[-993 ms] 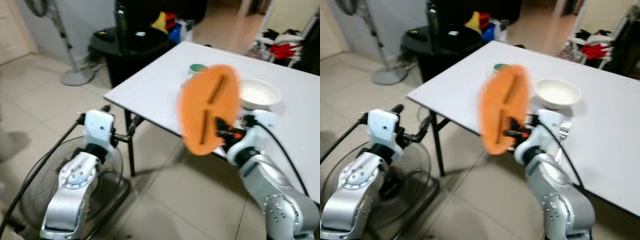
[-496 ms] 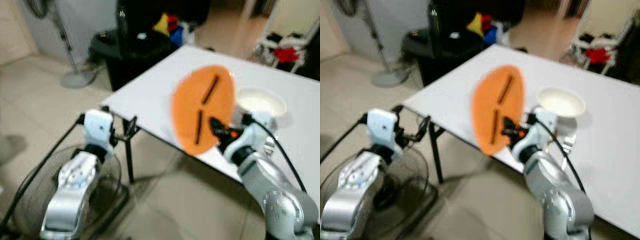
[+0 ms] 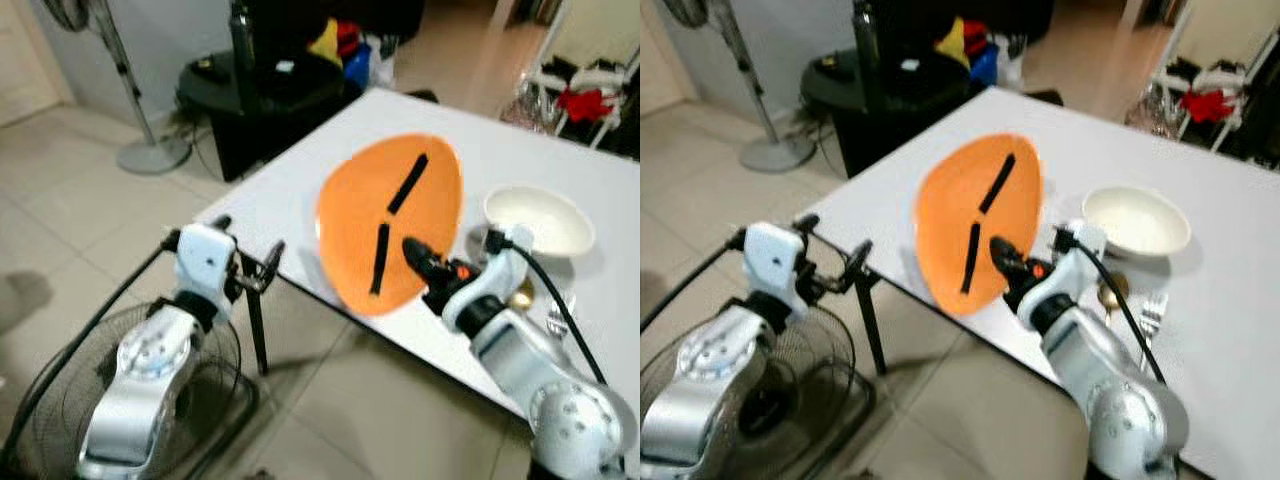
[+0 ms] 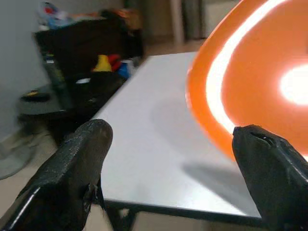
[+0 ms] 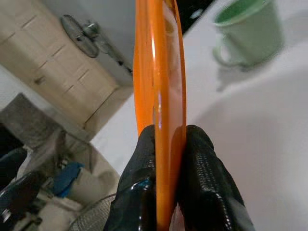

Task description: Setting the table

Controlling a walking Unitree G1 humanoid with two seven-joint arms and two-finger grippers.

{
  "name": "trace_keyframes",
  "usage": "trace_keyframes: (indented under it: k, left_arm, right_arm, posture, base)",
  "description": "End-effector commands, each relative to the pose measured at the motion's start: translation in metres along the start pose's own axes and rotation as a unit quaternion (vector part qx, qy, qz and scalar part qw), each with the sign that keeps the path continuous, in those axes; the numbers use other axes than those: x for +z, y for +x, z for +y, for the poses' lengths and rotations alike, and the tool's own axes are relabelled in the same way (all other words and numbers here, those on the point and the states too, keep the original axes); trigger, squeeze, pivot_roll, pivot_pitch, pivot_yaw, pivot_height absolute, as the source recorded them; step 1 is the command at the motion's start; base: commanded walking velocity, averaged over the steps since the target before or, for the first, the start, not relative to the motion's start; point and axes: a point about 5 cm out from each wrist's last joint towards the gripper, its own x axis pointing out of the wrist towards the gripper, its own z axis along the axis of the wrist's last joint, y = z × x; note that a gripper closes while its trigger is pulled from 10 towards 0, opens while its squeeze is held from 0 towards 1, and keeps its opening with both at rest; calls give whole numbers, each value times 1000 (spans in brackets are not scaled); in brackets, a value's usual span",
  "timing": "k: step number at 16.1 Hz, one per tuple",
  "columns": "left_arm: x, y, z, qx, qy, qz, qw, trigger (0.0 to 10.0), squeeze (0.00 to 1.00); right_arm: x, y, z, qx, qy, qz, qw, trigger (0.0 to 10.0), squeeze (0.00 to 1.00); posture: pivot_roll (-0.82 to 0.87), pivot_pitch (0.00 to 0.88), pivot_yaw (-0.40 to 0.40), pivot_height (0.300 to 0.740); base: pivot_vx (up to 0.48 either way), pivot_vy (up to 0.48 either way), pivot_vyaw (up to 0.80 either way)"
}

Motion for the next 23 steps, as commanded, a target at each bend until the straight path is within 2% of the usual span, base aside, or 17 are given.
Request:
trace_keyframes:
  k: [1,3,6,8,10,11,14,17,19,23]
  left_arm:
    - [0,-1,-4,-27,-1,2,1000,10000,0]
    - [1,-2,-6,-59,-5,3,998,10000,0]
    - [-1,-6,-9,-105,1,16,994,10000,0]
    - [-2,-8,-11,-129,0,22,991,10000,0]
    - [-3,-13,-19,-188,-3,35,982,10000,0]
    - [-3,-14,-22,-206,-1,38,978,10000,0]
    - [-3,-13,-22,-208,0,38,977,10000,0]
    - [-2,-12,-22,-211,3,36,977,10000,0]
    - [-2,-13,-23,-213,2,37,976,10000,0]
    - [-3,-12,-24,-218,2,36,975,10000,0]
  right_arm:
    - [3,-1,-1,10,21,4,1000,10000,0]
    - [-8,1,-6,4,62,62,996,10000,0]
    - [-21,5,-14,-27,129,103,986,10000,0]
    - [-22,9,-17,-36,156,104,982,10000,0]
    - [-20,21,-24,-57,215,94,970,10000,0]
    - [-19,28,-32,-74,257,89,960,10000,0]
    - [-19,37,-40,-86,311,85,943,10000,0]
    - [-18,46,-48,-103,347,75,929,10000,0]
    - [-17,55,-60,-122,375,59,917,10000,0]
    - [-19,67,-68,-142,356,74,921,10000,0]
  posture:
    - [58,0,23,740]
    - [56,0,26,740]
    - [59,0,28,740]
    - [59,0,32,740]
    - [60,0,36,740]
    - [60,0,41,740]
    - [59,0,43,740]
    - [69,0,40,740]
    - [70,0,43,740]
    - [69,0,48,740]
  base:
    - [0,0,0]
    - [0,0,0]
    - [0,0,0]
    - [0,0,0]
    - [0,0,0]
    - [0,0,0]
    - [0,0,0]
    - [0,0,0]
    - [0,0,0]
    - [0,0,0]
